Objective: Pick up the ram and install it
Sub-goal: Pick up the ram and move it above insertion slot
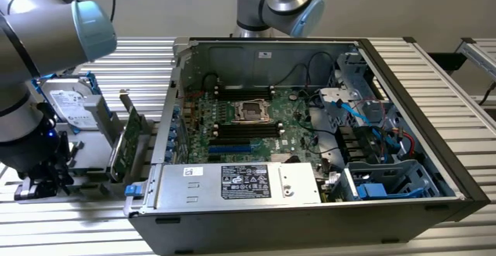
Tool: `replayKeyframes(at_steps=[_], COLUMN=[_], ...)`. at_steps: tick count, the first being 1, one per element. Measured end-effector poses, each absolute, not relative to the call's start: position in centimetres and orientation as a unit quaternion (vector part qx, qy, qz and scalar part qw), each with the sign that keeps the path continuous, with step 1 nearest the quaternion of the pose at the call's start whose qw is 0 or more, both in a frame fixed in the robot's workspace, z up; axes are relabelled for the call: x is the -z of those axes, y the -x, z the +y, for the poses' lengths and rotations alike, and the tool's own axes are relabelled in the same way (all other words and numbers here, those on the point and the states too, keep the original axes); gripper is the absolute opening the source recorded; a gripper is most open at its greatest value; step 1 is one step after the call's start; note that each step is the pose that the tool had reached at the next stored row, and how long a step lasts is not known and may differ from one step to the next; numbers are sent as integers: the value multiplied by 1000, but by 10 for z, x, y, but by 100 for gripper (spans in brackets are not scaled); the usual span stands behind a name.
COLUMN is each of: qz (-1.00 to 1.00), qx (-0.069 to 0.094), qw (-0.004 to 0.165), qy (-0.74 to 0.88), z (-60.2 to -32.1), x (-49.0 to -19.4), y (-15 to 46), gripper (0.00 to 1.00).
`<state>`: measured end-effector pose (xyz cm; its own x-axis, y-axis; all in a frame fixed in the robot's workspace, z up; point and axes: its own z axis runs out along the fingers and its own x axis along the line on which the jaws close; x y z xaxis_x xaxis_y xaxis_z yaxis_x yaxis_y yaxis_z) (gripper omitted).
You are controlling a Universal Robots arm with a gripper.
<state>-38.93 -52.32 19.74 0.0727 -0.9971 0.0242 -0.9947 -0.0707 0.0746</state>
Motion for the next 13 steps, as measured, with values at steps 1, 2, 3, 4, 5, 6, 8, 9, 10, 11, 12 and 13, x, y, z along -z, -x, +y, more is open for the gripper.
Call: replayKeyframes(at_steps=[1, 2, 3, 4, 5, 6, 8, 9, 10, 11, 12, 13], qz=[-681, -681, -682, -682, -683, -683, -683, -684, -684, -684, -685, -685], qx=[16, 16, 16, 16, 16, 16, 16, 16, 16, 16, 15, 15], qw=[36, 36, 36, 36, 36, 36, 36, 36, 36, 37, 37, 37], qy=[-731, -731, -730, -730, -730, -729, -729, -729, -728, -728, -728, -728], z=[-523, -523, -523, -523, -523, -523, -523, -523, -523, -523, -523, -523], x=[-197, -196, -195, -195, -195, -195, -194, -194, -194, -193, -193, -193], y=[389, 389, 388, 388, 388, 388, 388, 388, 388, 388, 388, 388], gripper=[30, 30, 30, 30, 30, 30, 30, 30, 28, 28, 22, 22])
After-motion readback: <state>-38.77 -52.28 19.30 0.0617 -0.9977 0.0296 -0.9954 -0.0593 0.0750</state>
